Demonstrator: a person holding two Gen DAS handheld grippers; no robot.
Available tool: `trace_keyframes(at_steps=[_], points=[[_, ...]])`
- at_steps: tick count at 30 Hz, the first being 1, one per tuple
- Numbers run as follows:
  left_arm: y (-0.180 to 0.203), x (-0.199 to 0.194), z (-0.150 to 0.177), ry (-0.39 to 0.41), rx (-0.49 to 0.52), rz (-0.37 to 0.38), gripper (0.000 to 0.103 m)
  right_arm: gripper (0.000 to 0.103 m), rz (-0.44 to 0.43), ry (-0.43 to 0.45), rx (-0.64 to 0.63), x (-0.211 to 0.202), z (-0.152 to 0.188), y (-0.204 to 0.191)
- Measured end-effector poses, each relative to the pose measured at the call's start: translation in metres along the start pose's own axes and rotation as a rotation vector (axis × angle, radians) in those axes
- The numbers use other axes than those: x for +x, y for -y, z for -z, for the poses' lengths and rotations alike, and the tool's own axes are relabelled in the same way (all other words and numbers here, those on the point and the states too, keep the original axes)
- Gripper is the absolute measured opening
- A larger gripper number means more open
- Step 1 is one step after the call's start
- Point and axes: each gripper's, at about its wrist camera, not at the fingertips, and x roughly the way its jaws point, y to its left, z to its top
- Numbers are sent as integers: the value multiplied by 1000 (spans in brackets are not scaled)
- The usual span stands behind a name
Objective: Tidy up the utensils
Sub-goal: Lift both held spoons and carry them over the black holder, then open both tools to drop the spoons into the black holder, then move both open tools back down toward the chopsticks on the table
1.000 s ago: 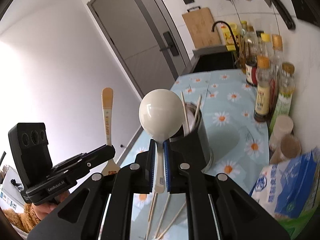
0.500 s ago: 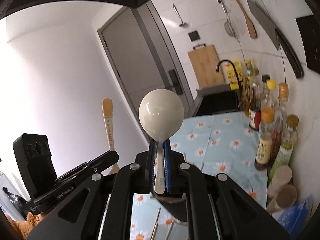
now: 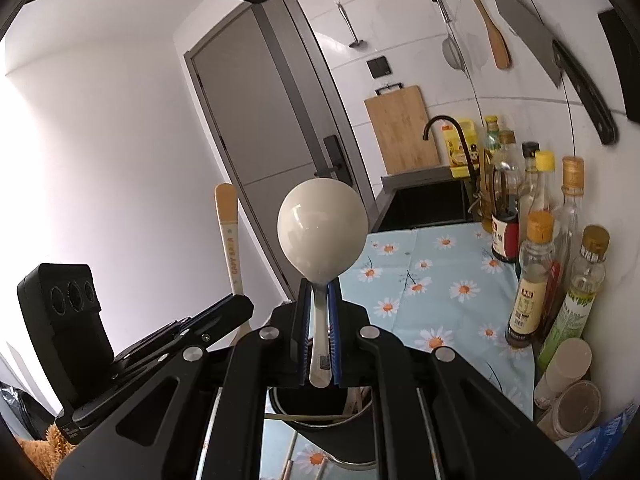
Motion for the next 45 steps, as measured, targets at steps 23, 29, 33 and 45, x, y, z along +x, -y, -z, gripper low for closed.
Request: trace_keyframes(at_steps=[23, 29, 33, 45], points=[[-23, 34, 32, -91, -117, 12, 4, 20, 31, -125, 3, 28, 27, 12], [-27, 29, 31, -101, -135, 5, 4, 28, 32, -114, 28, 24, 26, 15], [-25, 23, 28, -90, -141, 5, 5, 28, 32, -104, 27, 19, 22, 12], [-23, 3, 20, -67, -156, 12, 18, 28, 19, -100, 50, 9, 22, 11]])
